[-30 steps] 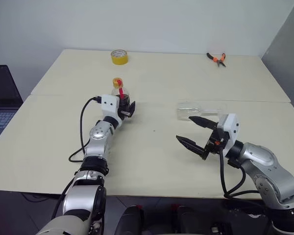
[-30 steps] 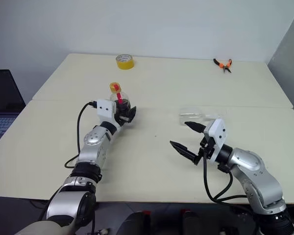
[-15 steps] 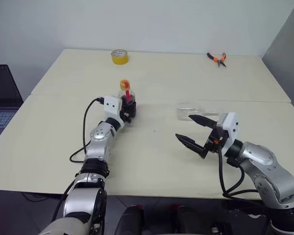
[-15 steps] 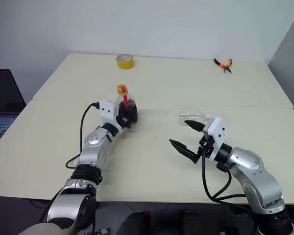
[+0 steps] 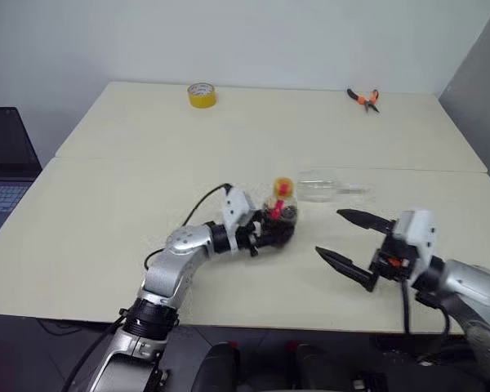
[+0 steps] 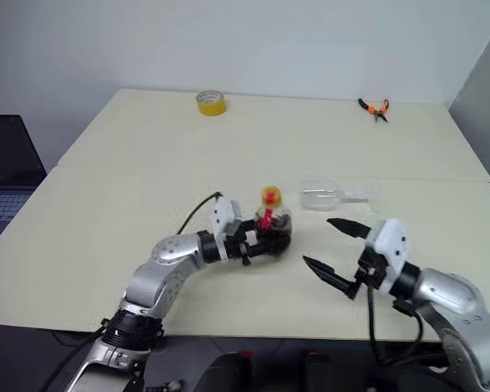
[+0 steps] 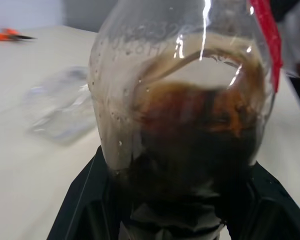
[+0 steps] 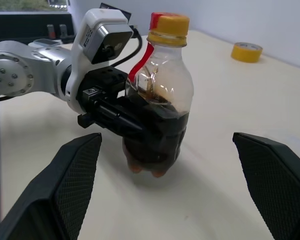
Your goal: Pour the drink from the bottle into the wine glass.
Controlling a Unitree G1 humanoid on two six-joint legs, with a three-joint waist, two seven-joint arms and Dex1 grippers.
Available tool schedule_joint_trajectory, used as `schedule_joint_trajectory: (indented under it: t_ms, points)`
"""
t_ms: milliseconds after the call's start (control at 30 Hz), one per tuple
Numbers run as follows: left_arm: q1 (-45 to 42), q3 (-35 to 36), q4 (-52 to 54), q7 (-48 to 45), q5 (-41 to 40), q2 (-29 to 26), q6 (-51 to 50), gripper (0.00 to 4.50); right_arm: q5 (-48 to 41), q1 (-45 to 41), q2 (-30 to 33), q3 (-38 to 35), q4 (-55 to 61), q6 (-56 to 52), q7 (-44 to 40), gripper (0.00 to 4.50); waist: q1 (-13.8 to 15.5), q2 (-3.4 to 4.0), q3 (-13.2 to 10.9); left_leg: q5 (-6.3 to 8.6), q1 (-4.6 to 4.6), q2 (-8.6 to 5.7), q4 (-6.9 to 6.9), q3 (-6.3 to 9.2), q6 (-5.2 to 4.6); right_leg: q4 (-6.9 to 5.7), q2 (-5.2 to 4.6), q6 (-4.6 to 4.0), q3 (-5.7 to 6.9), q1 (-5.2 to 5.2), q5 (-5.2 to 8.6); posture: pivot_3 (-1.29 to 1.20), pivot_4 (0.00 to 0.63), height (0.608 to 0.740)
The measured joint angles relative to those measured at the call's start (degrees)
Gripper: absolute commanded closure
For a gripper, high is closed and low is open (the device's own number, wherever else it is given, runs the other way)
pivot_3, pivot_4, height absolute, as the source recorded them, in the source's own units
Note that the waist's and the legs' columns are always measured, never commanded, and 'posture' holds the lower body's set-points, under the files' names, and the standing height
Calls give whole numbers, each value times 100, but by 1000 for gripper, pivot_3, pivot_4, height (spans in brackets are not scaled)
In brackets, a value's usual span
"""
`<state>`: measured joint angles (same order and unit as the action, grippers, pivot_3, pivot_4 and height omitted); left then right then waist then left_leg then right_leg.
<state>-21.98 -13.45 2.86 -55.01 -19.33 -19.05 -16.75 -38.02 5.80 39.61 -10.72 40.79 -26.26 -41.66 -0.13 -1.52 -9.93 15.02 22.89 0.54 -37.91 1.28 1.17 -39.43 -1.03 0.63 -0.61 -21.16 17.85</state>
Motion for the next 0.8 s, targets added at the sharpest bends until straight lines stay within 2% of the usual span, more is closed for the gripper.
schedule_joint_trajectory:
  t_ms: [100,300,600,800]
  points:
    - [15,-241,-25,-133,111,4,51,2347,-405,-178,-112,-39,275,-284,312,0,-51,1,0,0,-3,10,1,0,0,-5,13,-1,-5,-3,0,0,150,740]
    - [-102,-267,-199,-203,233,20,193,2389,-761,-1006,-387,188,509,-938,1403,0,-54,1,0,0,10,3,0,1,0,2,9,0,-4,-10,0,0,150,740]
    - [-268,-258,-563,-300,315,47,374,2419,-777,-1529,-714,809,563,-1225,1938,0,-15,1,0,0,11,1,-1,1,-1,2,5,0,-4,-13,0,0,150,740]
    - [-273,-259,-565,-313,370,81,411,2420,-394,-1581,-776,1089,445,-1218,2040,0,-15,1,0,1,11,1,-1,0,-1,4,4,0,-4,-13,0,0,150,740]
